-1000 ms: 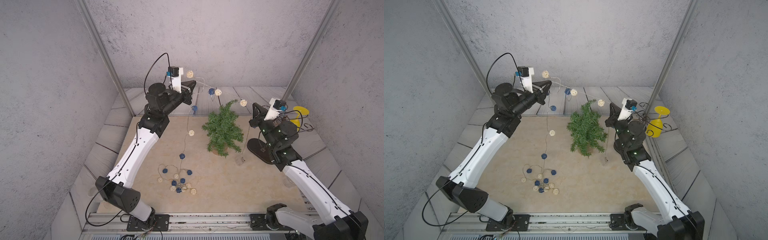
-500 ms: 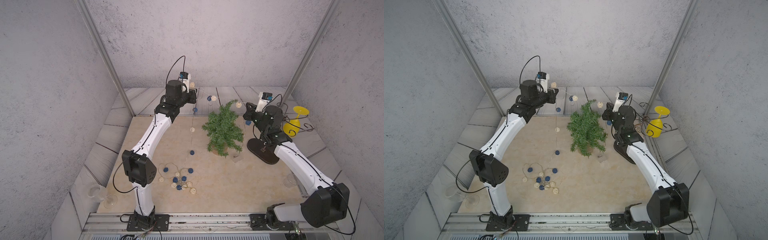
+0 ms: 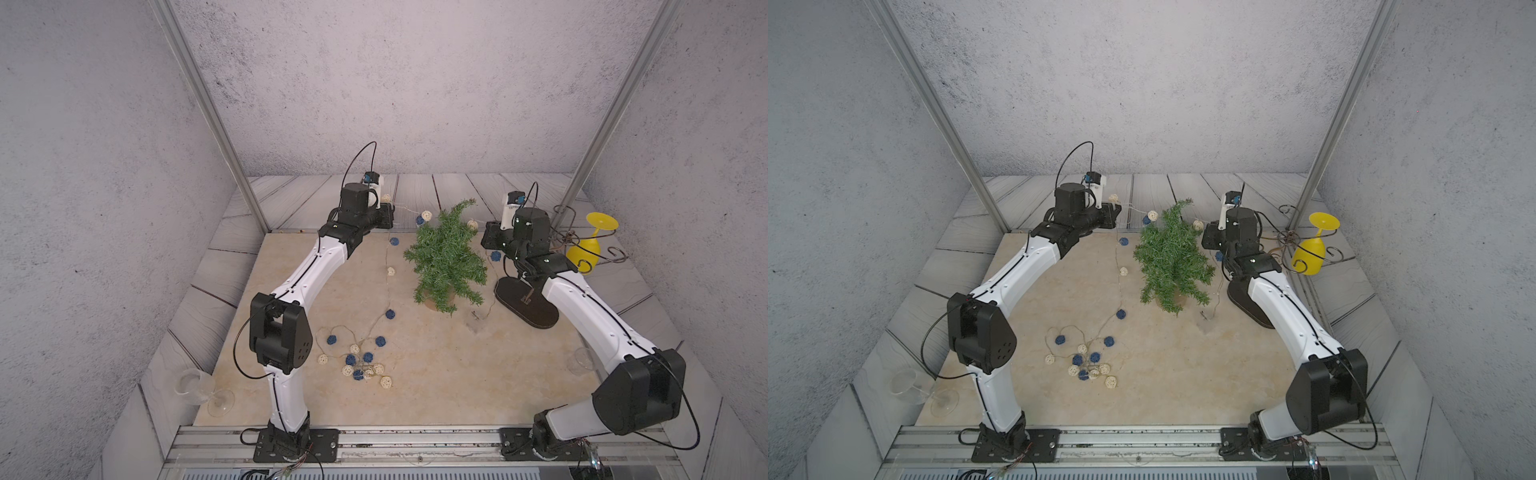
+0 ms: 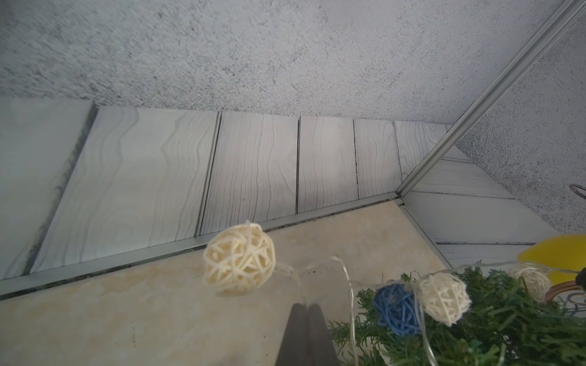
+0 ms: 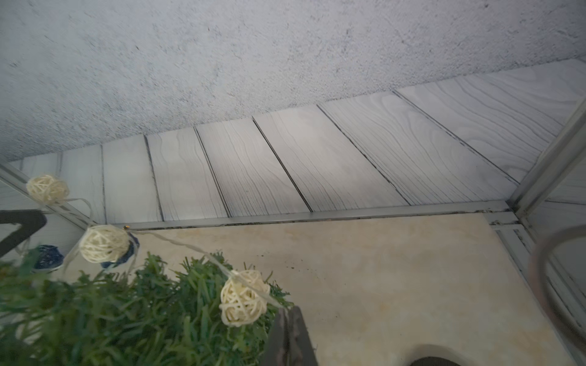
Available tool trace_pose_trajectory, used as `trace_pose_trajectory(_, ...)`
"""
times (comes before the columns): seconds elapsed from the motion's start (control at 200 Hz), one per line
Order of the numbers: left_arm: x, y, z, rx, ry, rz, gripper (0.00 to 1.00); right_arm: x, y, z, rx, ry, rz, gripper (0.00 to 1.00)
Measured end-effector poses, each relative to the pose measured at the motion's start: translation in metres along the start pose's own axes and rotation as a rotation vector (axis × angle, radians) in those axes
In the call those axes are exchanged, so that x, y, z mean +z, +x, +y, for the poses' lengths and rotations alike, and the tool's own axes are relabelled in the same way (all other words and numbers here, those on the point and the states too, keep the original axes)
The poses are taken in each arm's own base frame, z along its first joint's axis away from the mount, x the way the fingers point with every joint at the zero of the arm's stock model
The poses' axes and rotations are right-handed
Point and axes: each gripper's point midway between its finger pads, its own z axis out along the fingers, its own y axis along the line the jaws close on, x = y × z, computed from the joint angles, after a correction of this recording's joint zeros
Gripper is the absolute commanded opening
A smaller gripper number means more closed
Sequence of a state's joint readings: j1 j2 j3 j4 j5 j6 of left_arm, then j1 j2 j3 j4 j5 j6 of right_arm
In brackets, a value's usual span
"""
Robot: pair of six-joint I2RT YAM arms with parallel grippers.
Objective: Wrap string light around the christmas tree
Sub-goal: Wrap the light string around the Christmas tree.
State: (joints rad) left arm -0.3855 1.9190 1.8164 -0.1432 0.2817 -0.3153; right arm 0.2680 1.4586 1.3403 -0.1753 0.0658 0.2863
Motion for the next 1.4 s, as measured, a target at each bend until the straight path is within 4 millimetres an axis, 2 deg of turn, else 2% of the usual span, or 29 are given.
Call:
trace_pose_trajectory(0.19,0.0,0.008,0.0,-0.023,0.011,0.001,0.0,0.001,0.009,-0.002,-0.054,0.012,0.051,0.06)
trace_pose_trajectory(0.34,-0.001,0.011,0.001,-0.03,0.007,0.01,0.0,0.021,0.005,0.004,-0.079,-0.006,0.07,0.06)
trace_pose_trajectory(0.48,0.0,0.013,0.004,-0.03,0.005,0.007,0.0,0.035,0.022,0.001,-0.088,0.002,0.121,0.06)
trace_pose_trajectory(0.711,0.006,0.035,0.007,-0.051,0.023,0.042,0.0,0.04,0.029,-0.003,-0.111,0.02,0.146,0.08)
trace_pose_trajectory(0.866,0.008,0.055,0.013,-0.071,0.017,0.081,0.0,0.052,0.043,-0.004,-0.116,0.021,0.183,0.1)
trace_pose_trajectory(0.946,0.007,0.056,0.016,-0.078,0.024,0.085,0.0,0.053,0.045,-0.004,-0.115,0.017,0.188,0.17)
trace_pose_trajectory(1.076,-0.009,0.057,0.028,-0.107,0.023,0.075,0.0,0.053,0.045,0.0,-0.111,-0.003,0.183,0.2)
trace_pose_trajectory(1.151,-0.021,0.061,0.033,-0.12,0.018,0.075,0.0,0.053,0.046,0.002,-0.108,-0.013,0.181,0.28)
trace_pose_trajectory(1.191,-0.029,0.06,0.033,-0.124,0.016,0.072,0.0,0.054,0.047,0.003,-0.106,-0.019,0.182,0.3)
trace_pose_trajectory(1.396,-0.055,0.033,0.02,-0.098,0.034,0.005,0.0,0.053,0.047,0.006,-0.088,-0.029,0.178,0.42)
